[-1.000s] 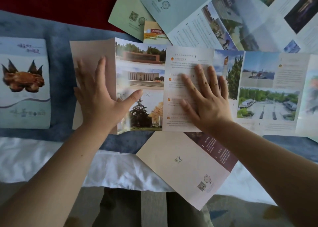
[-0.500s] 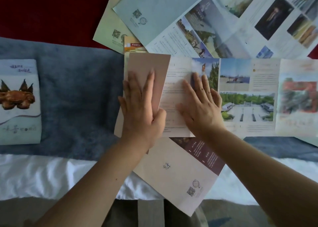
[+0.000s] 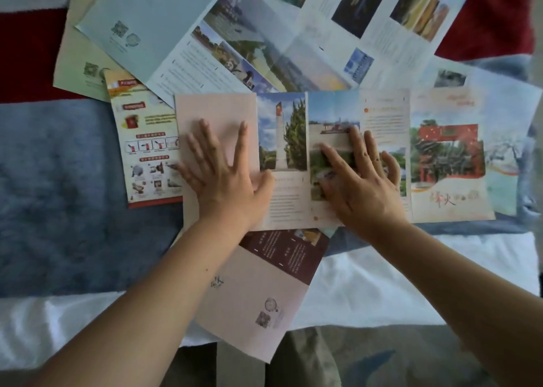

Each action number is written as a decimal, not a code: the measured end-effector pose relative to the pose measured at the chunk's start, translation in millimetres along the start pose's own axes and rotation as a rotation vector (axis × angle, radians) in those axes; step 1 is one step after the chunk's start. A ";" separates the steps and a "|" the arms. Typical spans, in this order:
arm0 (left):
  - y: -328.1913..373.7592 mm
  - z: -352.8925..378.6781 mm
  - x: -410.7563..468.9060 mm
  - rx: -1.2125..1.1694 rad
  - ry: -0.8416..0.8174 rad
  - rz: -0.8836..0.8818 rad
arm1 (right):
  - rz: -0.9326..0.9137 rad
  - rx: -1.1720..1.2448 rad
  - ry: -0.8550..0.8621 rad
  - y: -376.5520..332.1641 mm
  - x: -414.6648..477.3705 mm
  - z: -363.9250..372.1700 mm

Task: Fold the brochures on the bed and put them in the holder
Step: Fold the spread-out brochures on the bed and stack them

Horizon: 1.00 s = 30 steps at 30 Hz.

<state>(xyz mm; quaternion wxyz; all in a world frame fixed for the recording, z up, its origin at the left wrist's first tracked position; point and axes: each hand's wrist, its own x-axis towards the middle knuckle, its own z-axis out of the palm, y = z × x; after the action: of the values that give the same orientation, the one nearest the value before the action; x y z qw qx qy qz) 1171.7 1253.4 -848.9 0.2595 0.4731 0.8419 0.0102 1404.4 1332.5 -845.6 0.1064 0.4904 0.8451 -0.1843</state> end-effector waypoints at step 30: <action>-153.4 -32.9 10.3 0.114 0.223 -0.036 | -0.128 0.004 -0.013 -118.4 39.4 19.7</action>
<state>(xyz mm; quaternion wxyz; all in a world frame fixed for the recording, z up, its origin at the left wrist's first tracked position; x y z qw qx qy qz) 1031.4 1184.5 -865.2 0.1370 0.4678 0.8731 0.0100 1281.9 1302.0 -853.2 0.0987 0.4345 0.8736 -0.1954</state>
